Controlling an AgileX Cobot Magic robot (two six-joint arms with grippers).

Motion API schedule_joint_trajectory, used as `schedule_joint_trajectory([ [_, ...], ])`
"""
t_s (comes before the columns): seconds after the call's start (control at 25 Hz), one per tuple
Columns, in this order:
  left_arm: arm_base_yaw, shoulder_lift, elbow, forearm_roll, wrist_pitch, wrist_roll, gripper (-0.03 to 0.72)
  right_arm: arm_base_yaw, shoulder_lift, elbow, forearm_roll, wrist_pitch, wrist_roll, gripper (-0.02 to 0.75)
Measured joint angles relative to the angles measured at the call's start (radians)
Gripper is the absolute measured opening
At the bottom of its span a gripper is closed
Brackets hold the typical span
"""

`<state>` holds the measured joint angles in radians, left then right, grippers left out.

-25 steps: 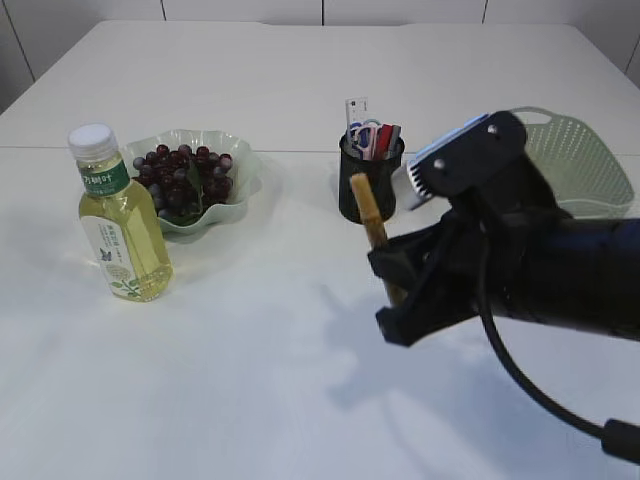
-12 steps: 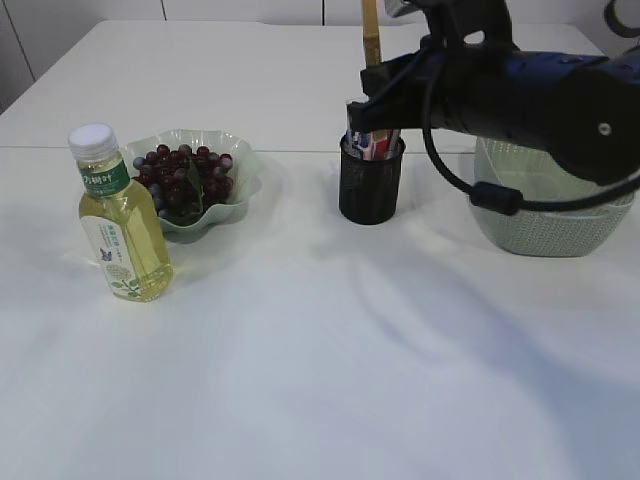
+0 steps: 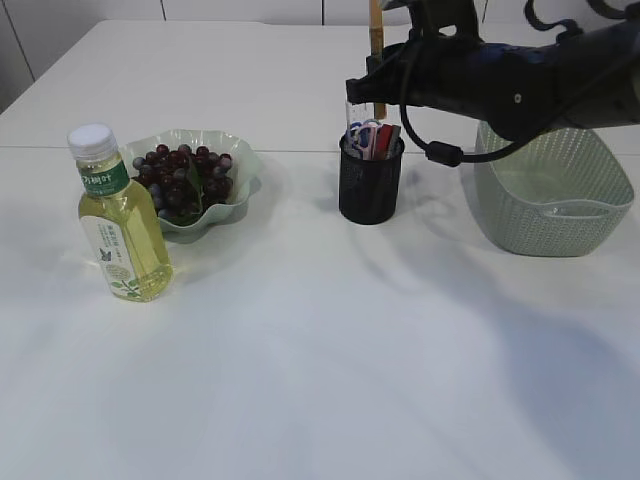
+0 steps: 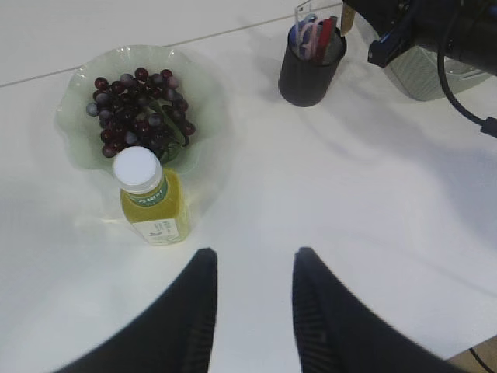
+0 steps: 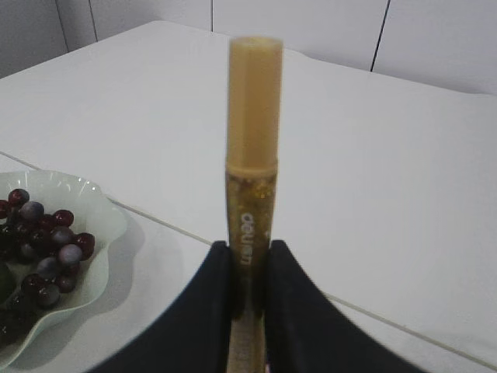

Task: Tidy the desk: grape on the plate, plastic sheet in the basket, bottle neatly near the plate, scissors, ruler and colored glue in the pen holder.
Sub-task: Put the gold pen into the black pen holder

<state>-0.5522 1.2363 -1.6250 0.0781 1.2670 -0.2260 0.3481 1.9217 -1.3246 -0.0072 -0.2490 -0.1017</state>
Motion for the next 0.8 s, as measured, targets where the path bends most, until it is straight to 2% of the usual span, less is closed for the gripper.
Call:
schedule_joint_trajectory([
  [0.28, 0.000, 0.007, 0.000, 0.021, 0.000, 0.000, 0.246, 0.000, 0.112, -0.094, 0.014, 0.019, -0.002, 0.111],
  [0.8, 0.000, 0.010, 0.000, 0.047, 0.000, -0.002, 0.246, -0.006, 0.167, -0.152, 0.022, 0.067, -0.002, 0.111],
])
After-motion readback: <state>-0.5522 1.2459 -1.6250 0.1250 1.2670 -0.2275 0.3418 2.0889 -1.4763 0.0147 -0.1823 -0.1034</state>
